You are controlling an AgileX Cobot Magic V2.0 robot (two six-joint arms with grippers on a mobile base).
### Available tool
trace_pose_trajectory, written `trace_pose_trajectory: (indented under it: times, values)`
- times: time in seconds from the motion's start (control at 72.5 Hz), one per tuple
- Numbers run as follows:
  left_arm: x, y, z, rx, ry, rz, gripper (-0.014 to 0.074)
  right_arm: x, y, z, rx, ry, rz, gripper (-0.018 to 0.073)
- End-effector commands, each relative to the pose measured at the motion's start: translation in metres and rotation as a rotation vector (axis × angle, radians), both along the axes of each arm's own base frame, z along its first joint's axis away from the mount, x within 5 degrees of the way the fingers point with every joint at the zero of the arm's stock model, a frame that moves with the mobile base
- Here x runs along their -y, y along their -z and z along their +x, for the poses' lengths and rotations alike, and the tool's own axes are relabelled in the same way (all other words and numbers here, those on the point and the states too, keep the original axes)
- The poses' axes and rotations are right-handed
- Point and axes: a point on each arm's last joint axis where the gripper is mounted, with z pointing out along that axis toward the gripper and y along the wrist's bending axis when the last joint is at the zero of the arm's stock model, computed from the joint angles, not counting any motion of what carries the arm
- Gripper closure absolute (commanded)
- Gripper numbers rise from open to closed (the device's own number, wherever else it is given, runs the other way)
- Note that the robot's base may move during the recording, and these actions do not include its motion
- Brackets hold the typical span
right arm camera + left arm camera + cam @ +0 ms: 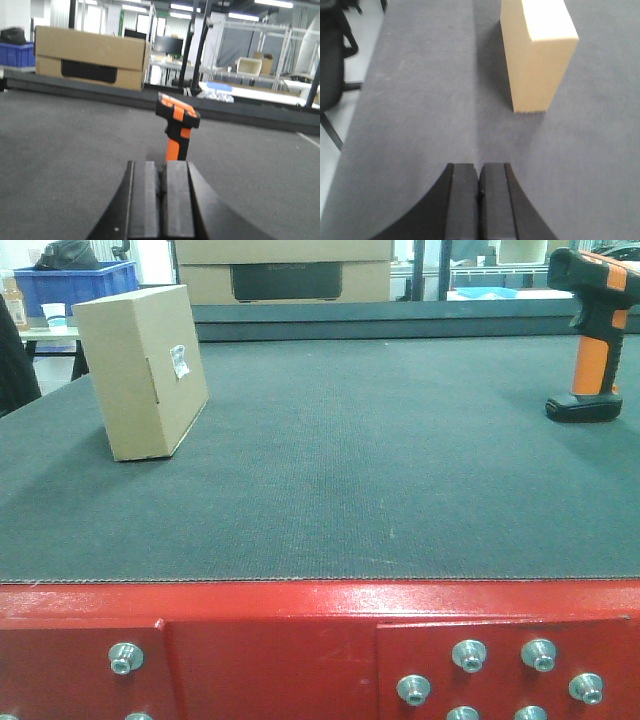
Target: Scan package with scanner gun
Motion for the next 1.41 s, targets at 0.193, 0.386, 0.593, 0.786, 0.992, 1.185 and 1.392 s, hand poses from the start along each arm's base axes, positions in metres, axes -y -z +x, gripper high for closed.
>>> trace_pose_trajectory:
  times: [0.193, 0.386, 0.593, 0.786, 0.992, 1.185, 1.392]
  values:
    - [0.028, -0.027, 0.099, -0.127, 0.086, -0.027, 0.0707, 0.000, -0.003, -0.001, 0.017, 0.002, -0.008, 0.0712]
    - [0.047, -0.034, 0.164, -0.223, -0.013, 0.035, 0.0707, 0.000, -0.003, -0.001, 0.013, 0.002, -0.007, 0.0712]
    - [0.060, -0.024, 0.201, -0.264, 0.008, -0.046, 0.0706, 0.000, -0.003, -0.001, 0.013, 0.002, -0.007, 0.0712]
    - [0.070, -0.021, 0.206, -0.244, 0.034, -0.056, 0.0431, 0.000, -0.003, -0.001, 0.013, 0.002, -0.007, 0.0712]
    - [0.087, -0.012, 0.214, -0.214, 0.060, -0.015, -0.0018, 0.000, -0.003, -0.001, 0.013, 0.002, -0.007, 0.0712]
    - [0.084, 0.009, 0.227, -0.237, -0.039, 0.010, 0.0013, 0.000, -0.003, -0.001, 0.013, 0.002, -0.007, 0.0712]
    - [0.087, 0.033, 0.238, -0.293, -0.041, 0.017, 0.0012, 0.000, -0.003, -0.001, 0.013, 0.002, -0.007, 0.0712]
